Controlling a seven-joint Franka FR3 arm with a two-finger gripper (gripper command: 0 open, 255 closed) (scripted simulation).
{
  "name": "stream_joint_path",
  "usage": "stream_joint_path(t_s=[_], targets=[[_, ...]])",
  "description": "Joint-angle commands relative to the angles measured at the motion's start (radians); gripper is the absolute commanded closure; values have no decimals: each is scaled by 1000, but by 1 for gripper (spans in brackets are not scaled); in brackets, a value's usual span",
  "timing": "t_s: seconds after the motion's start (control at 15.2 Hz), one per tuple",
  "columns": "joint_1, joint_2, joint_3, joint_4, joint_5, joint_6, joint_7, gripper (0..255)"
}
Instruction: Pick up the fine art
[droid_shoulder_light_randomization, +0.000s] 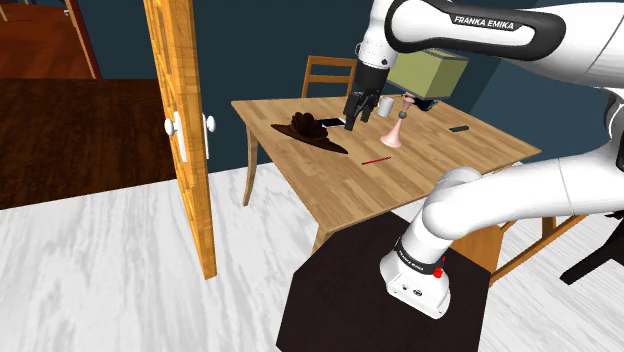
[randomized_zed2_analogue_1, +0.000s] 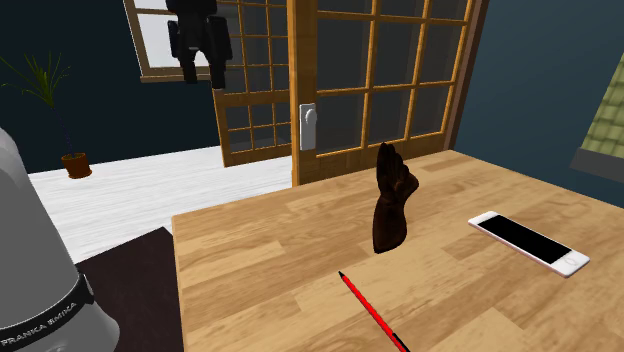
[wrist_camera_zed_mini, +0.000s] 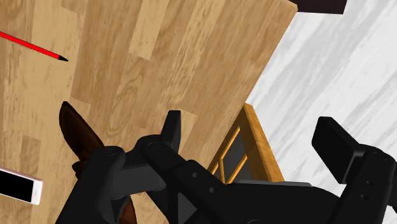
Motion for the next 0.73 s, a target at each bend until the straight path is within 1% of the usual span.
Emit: stream_joint_path(t_s=[0.0, 0.33, 0.66], targets=[[0, 0, 0, 0, 0, 0, 0, 0], [-26, 177, -22, 50, -44, 130, -20, 0], [-50, 360, -43, 132, -82, 236, -34, 0]])
